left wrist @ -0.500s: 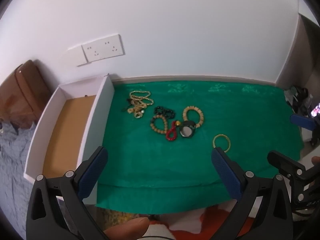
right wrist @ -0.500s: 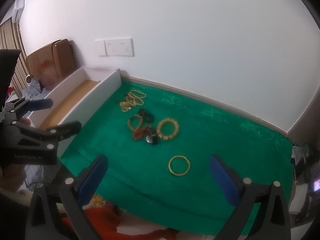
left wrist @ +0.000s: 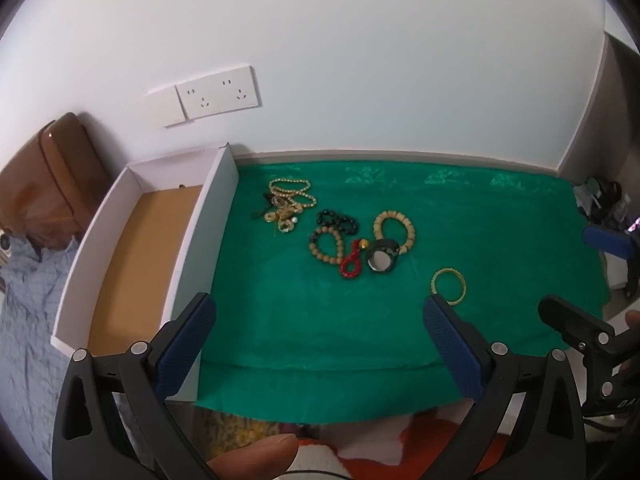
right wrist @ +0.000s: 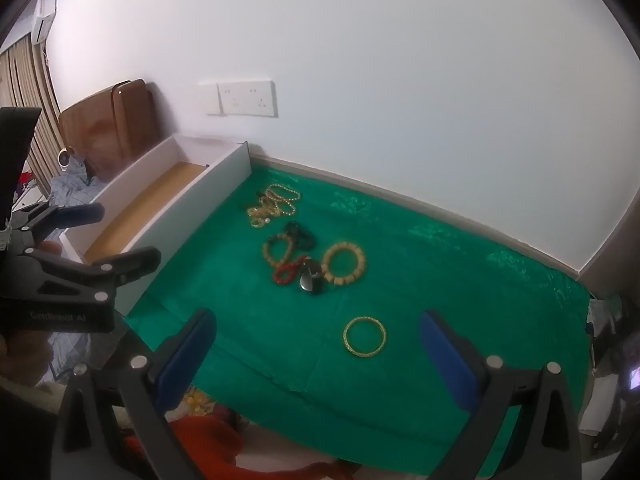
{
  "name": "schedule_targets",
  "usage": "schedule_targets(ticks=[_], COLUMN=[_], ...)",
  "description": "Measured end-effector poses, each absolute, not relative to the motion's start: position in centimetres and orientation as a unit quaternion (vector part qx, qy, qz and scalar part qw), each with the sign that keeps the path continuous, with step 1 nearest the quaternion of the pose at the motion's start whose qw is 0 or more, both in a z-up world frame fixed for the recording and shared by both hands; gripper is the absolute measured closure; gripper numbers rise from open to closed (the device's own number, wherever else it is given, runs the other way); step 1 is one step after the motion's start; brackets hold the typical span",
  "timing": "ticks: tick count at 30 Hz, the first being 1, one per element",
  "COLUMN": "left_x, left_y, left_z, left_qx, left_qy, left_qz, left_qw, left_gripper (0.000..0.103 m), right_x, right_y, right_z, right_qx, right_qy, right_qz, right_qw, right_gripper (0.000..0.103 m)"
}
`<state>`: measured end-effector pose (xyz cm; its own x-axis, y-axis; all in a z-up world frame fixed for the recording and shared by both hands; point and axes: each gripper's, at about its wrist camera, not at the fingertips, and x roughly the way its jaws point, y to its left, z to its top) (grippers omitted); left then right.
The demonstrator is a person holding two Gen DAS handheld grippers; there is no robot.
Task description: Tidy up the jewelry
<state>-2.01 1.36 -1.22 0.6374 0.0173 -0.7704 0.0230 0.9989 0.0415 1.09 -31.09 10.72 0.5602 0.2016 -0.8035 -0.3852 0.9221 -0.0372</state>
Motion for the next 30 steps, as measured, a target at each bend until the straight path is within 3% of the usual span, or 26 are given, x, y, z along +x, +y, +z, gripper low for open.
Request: schedule_targets(ticks=[30], left_x=[-1.40], left_y=[2.37], left_z=[-0.68], left_qx=[0.018], left_qy=[0.435], left_qz=[0.000], left_qw=[0.900], left_gripper=[0.000], right_x=[1.25], right_y=[-31.72], right_z=[10.51], right_qx=[-0.100], right_qy=[0.435], right_qz=[0.176], right_qw=[0.877], right_gripper=[0.000])
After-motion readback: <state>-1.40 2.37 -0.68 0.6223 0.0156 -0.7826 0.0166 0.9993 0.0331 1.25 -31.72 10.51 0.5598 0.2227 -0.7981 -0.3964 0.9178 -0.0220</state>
